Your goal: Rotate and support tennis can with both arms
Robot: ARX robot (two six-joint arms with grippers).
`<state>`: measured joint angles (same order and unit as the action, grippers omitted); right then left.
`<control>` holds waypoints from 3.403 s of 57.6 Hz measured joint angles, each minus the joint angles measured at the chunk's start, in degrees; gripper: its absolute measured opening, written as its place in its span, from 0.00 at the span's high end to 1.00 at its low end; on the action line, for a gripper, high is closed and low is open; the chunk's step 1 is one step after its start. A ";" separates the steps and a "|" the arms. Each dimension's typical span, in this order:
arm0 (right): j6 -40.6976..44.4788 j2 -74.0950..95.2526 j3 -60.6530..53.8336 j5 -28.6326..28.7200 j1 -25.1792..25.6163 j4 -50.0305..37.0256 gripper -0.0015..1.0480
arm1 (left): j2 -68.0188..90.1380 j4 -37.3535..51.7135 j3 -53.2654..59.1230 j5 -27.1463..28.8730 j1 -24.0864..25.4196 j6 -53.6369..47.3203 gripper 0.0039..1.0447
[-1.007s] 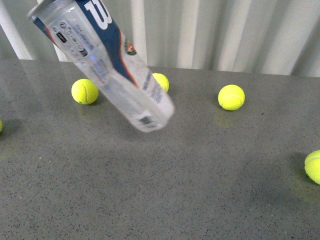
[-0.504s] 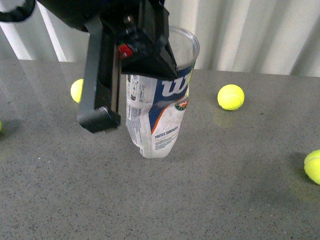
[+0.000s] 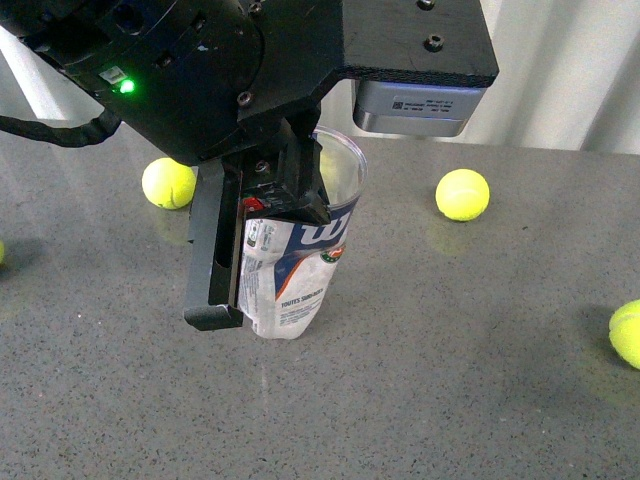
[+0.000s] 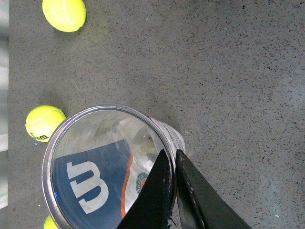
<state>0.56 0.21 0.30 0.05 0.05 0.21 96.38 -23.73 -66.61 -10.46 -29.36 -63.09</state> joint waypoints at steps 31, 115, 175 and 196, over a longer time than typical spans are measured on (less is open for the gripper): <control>0.00 0.00 0.00 0.00 0.00 0.00 0.07 | 3.08 -0.13 -1.33 1.57 1.55 0.24 0.31; 0.00 0.00 0.00 0.02 0.00 0.00 0.07 | -49.68 48.44 44.76 10.45 29.35 62.84 0.97; 0.00 0.00 0.00 0.02 0.00 0.00 0.07 | -75.01 42.45 64.17 10.49 29.35 63.10 0.97; 0.00 0.00 0.00 0.00 0.00 0.00 0.07 | -81.53 38.82 65.24 10.49 29.35 63.19 0.97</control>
<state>0.56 0.21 0.30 0.05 0.05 0.21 14.85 15.09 -1.37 0.03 -0.01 0.10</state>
